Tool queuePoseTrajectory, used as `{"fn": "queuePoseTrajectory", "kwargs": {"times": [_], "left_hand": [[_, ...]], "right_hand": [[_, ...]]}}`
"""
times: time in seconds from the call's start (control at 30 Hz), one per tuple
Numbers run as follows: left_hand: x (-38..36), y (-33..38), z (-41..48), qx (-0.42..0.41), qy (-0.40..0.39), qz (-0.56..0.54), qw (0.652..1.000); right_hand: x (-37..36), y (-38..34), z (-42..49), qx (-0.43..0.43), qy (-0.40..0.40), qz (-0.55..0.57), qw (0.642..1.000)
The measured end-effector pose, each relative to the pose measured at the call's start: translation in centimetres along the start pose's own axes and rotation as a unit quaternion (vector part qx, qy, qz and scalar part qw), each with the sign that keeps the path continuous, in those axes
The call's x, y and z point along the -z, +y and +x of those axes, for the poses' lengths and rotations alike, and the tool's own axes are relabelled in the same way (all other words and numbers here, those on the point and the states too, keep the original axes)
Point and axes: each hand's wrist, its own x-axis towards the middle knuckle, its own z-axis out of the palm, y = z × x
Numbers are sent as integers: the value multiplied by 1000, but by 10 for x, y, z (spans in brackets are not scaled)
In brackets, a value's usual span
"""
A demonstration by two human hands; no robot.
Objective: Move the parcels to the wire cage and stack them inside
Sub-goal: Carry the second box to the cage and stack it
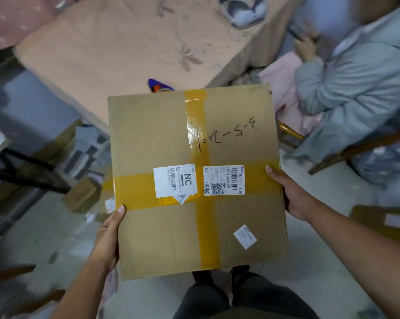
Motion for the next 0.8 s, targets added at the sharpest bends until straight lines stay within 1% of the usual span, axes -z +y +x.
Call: {"fn": "queuePoseTrajectory", "kwargs": {"times": [0.2,0.33,0.43,0.57,0.73,0.8], "left_hand": [[-81,39,39,-16,-111,108,988],[-146,46,53,10,-190,156,969],[-204,45,59,36,-245,202,948],[-284,37,63,48,-285,260,921],[-380,19,61,104,-325,341,876],[-418,10,58,106,-354,353,860]], "right_hand": [[59,33,-68,18,89,112,990],[96,68,-113,36,151,178,972],[125,98,-145,49,192,226,954],[164,132,-180,68,252,257,931],[216,169,-212,80,279,308,906],[237,182,-223,83,294,331,893]]}}
